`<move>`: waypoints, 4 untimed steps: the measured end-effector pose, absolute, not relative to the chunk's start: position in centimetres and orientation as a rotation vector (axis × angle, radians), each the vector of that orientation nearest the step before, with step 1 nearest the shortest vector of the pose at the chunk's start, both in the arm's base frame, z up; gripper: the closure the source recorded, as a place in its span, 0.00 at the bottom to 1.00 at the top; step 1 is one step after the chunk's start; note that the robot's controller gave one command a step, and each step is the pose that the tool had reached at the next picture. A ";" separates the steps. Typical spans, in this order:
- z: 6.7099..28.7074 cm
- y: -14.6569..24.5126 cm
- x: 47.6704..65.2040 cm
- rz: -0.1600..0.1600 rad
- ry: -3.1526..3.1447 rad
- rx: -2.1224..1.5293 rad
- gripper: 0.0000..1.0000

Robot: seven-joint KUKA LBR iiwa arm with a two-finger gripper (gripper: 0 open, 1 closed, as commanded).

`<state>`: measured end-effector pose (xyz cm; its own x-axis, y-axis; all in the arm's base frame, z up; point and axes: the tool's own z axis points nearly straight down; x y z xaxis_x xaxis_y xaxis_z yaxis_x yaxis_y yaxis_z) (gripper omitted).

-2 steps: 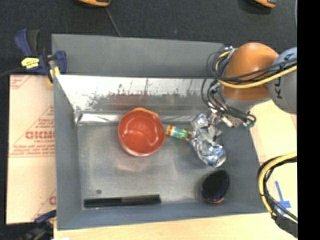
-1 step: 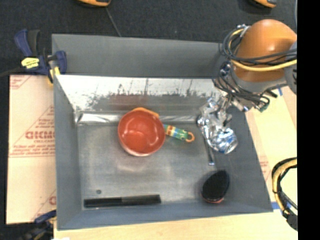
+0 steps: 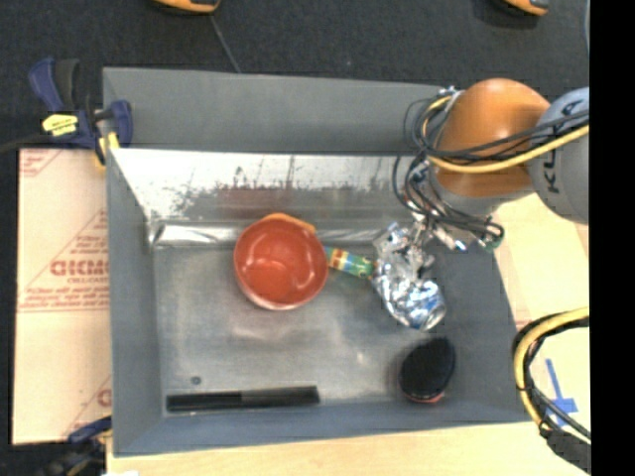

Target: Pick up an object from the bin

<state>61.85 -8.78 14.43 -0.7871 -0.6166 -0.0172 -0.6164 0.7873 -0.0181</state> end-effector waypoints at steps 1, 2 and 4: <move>14.7 -7.4 61.9 -0.038 2.737 -1.481 1.00; 13.0 -8.1 61.9 -0.031 2.862 -1.220 1.00; 12.9 -7.0 62.5 -0.033 2.815 -1.317 1.00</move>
Offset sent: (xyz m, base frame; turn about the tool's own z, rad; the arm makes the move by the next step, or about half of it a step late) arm -0.0004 0.0042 -0.0216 -0.1041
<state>62.52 -6.96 12.90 -0.6404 -0.7677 -0.0217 -0.7670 0.6408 -0.0339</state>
